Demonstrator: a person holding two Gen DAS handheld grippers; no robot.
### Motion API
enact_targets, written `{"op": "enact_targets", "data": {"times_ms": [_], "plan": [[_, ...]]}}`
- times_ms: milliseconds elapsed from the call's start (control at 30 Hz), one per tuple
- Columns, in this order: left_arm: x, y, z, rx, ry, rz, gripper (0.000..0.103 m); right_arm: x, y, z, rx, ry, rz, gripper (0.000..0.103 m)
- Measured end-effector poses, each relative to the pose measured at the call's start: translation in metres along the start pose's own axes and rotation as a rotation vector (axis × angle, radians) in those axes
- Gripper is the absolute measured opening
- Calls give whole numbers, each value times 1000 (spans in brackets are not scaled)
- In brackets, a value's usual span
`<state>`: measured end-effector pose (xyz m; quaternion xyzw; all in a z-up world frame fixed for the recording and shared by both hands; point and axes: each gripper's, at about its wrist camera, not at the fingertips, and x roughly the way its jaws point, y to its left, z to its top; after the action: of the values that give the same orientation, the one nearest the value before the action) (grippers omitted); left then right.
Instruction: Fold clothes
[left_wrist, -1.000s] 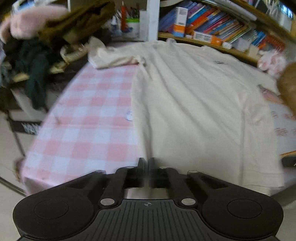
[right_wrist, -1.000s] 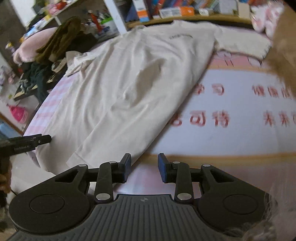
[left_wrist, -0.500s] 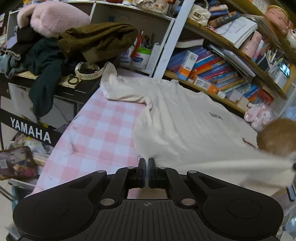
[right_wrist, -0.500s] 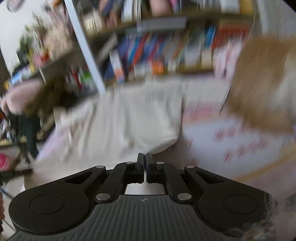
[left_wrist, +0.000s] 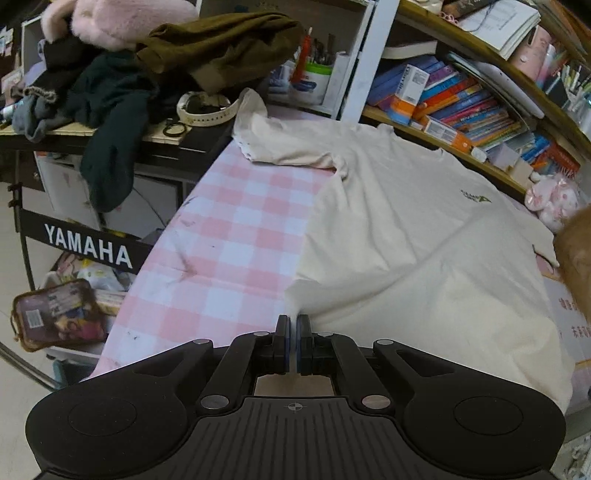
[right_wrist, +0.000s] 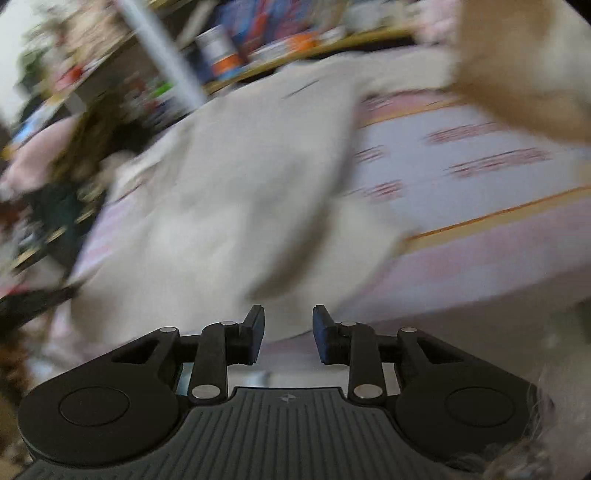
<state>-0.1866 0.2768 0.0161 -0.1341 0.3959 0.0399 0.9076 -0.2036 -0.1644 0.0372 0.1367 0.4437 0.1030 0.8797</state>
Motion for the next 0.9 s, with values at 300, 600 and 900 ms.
{"op": "enact_targets", "data": {"times_ms": [300, 600, 900], "plan": [[8, -5, -2, 28, 43, 12, 2, 62, -5, 50, -369, 45, -190, 43], [6, -2, -3, 9, 48, -8, 2, 44, 4, 56, -382, 49, -140, 6], [5, -5, -7, 20, 75, -75, 2, -51, -21, 14, -101, -70, -264, 6]]}}
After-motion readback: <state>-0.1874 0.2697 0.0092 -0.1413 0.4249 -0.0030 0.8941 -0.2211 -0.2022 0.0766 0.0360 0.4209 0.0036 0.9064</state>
